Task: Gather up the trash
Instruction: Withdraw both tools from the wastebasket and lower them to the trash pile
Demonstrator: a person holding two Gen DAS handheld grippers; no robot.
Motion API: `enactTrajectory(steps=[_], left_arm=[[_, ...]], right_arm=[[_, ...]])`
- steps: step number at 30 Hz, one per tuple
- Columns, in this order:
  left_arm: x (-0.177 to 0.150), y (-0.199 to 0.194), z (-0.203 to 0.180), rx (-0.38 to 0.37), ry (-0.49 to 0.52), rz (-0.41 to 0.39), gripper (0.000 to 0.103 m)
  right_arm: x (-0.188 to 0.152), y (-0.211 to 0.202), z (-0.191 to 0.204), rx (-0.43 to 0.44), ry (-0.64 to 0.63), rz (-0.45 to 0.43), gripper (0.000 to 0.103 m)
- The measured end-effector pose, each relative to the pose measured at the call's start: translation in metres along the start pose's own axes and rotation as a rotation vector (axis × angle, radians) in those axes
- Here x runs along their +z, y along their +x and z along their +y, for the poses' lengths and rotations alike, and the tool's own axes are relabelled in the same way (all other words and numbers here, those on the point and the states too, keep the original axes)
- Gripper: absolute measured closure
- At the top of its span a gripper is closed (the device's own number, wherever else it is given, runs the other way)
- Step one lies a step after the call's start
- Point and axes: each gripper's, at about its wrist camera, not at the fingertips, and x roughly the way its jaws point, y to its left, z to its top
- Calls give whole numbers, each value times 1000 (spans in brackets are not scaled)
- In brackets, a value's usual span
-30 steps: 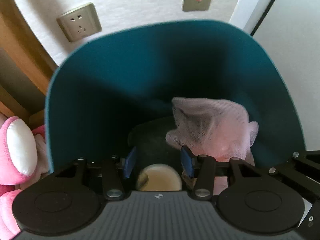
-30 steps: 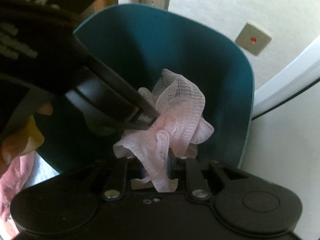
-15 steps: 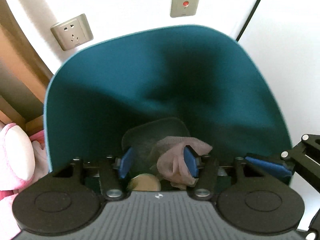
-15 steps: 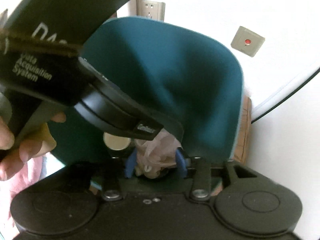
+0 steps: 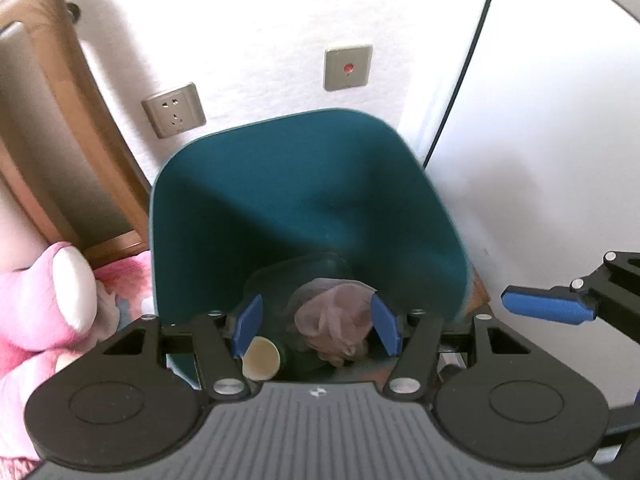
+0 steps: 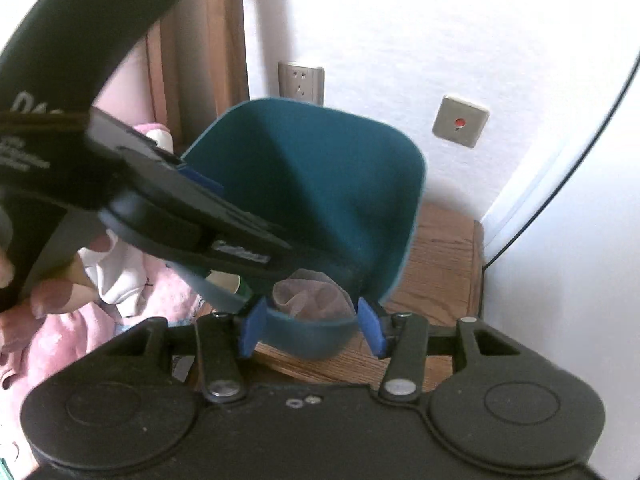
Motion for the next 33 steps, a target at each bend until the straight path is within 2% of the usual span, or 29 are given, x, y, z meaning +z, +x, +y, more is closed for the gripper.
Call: enactTrajectory(steps=[7, 10, 14, 17, 19, 27, 33], left_arm=[[-33, -47, -29, 46, -35, -58, 44], [-52, -63, -43, 58, -66, -77, 39], [-83, -82, -62, 69, -110, -94, 38], [-106, -93, -79, 82, -132, -104, 33], [-120, -98, -88, 89, -144, -107, 27], [-165, -100, -107, 81, -166, -111, 23], [-196, -72, -107, 44, -159, -63, 23]], right_arm=[[-32, -47, -22, 40, 38, -86, 49], [-51, -65, -32, 69, 49, -127, 44], [-81, -91, -41, 100, 53, -171, 40], [-103, -104, -45, 111, 59, -188, 39], [-115, -110, -50, 123, 72, -194, 32], [-164, -119, -63, 112, 123, -214, 19], [-200, -102, -68, 116, 176, -196, 9]])
